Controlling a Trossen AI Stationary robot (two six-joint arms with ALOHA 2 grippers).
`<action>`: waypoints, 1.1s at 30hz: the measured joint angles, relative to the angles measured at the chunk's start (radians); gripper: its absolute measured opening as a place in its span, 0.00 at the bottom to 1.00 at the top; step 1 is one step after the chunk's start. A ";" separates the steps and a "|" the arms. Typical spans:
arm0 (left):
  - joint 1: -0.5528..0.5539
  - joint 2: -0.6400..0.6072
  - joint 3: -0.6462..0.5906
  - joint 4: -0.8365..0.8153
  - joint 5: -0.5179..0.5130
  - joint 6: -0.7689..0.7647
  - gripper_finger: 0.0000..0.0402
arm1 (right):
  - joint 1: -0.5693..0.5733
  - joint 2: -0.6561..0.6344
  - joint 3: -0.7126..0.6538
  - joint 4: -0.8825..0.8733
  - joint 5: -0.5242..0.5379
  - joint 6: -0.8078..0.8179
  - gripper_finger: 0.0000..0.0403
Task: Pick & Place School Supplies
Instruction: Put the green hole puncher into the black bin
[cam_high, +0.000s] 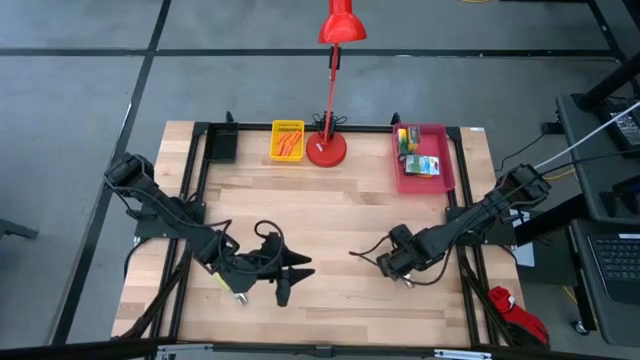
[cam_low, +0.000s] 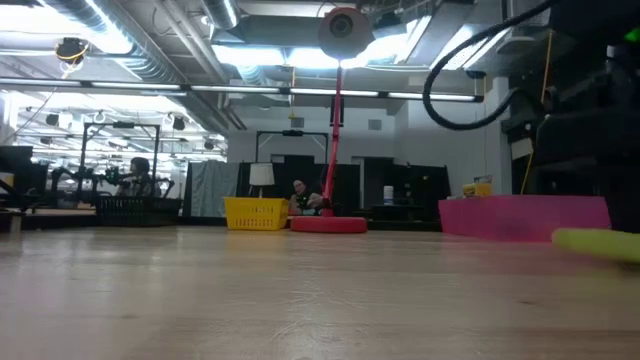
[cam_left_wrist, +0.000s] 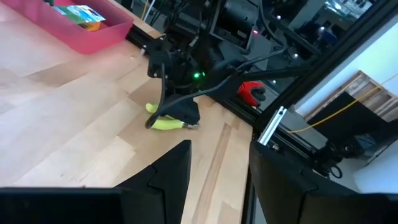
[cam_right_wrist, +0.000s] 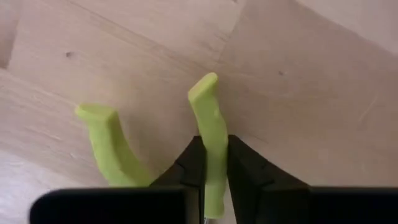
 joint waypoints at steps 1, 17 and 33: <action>-0.004 0.000 0.000 0.001 0.000 -0.003 0.40 | 0.000 0.000 0.008 -0.003 0.011 -0.008 0.10; -0.036 0.000 0.000 -0.173 -0.061 -0.203 0.40 | -0.096 -0.015 0.452 -0.166 0.339 -0.422 0.10; 0.075 0.000 0.000 0.379 0.018 0.336 0.40 | -0.096 -0.051 0.782 -0.035 0.338 -0.794 0.10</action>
